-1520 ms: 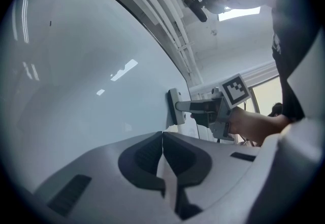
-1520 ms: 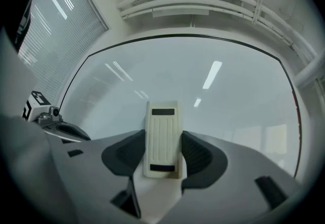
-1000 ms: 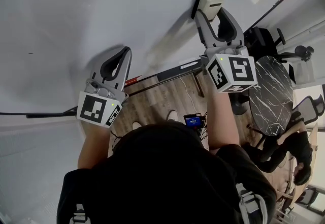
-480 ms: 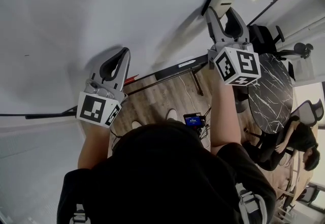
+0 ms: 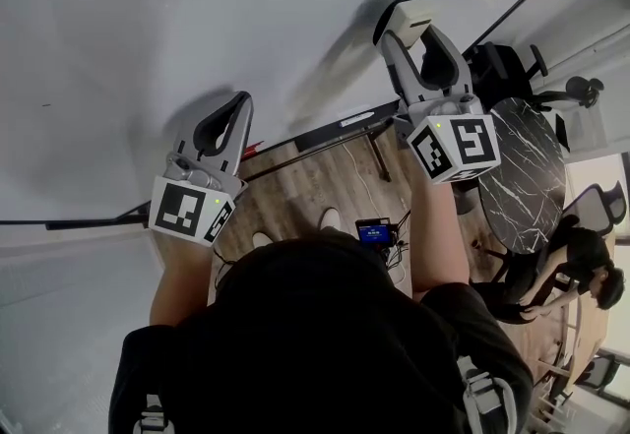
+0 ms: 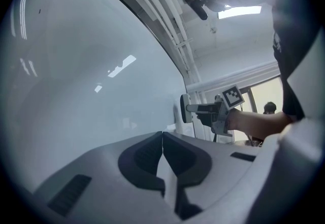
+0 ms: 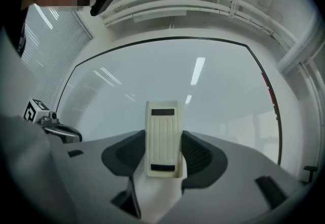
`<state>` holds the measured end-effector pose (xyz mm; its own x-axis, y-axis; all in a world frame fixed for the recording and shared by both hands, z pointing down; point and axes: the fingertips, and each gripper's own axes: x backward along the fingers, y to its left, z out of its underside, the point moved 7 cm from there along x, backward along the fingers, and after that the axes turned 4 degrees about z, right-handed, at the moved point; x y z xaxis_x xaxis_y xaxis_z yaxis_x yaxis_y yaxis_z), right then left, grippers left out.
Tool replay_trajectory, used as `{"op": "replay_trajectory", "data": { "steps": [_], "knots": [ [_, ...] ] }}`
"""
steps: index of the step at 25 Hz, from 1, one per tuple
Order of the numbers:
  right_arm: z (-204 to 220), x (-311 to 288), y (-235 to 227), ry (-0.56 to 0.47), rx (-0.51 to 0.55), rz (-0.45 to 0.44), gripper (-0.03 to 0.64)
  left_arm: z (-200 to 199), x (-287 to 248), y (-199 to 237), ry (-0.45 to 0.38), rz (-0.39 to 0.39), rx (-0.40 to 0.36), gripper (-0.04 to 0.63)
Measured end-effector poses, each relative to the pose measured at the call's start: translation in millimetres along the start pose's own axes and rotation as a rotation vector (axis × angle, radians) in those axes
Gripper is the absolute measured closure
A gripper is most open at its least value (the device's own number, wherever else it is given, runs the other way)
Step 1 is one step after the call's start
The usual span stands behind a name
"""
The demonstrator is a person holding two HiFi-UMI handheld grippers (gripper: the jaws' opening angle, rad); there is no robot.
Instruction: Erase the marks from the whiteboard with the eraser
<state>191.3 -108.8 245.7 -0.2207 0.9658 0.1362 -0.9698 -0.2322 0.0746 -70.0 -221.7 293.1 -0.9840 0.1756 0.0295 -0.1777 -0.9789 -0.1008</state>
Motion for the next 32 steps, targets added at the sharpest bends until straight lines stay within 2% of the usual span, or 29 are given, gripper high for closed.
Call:
{"op": "replay_trajectory", "data": {
  "steps": [5, 10, 16, 22, 32],
  "knots": [
    [28, 13, 31, -0.015, -0.012, -0.105, 0.393, 24, 8, -1, -0.005, 0.002, 0.009, 0.589],
    [45, 19, 51, 0.033, -0.044, -0.203, 0.393, 18, 4, -4, 0.005, 0.016, 0.009, 0.589],
    [70, 29, 85, 0.047, -0.066, -0.306, 0.393, 35, 12, -10, 0.014, 0.029, 0.014, 0.589],
    [91, 41, 104, 0.068, -0.093, -0.355, 0.393, 49, 25, -20, -0.020, 0.057, -0.004, 0.591],
    [126, 63, 128, 0.104, -0.120, -0.398, 0.393, 85, 39, -39, 0.047, 0.132, 0.043, 0.591]
  ]
}}
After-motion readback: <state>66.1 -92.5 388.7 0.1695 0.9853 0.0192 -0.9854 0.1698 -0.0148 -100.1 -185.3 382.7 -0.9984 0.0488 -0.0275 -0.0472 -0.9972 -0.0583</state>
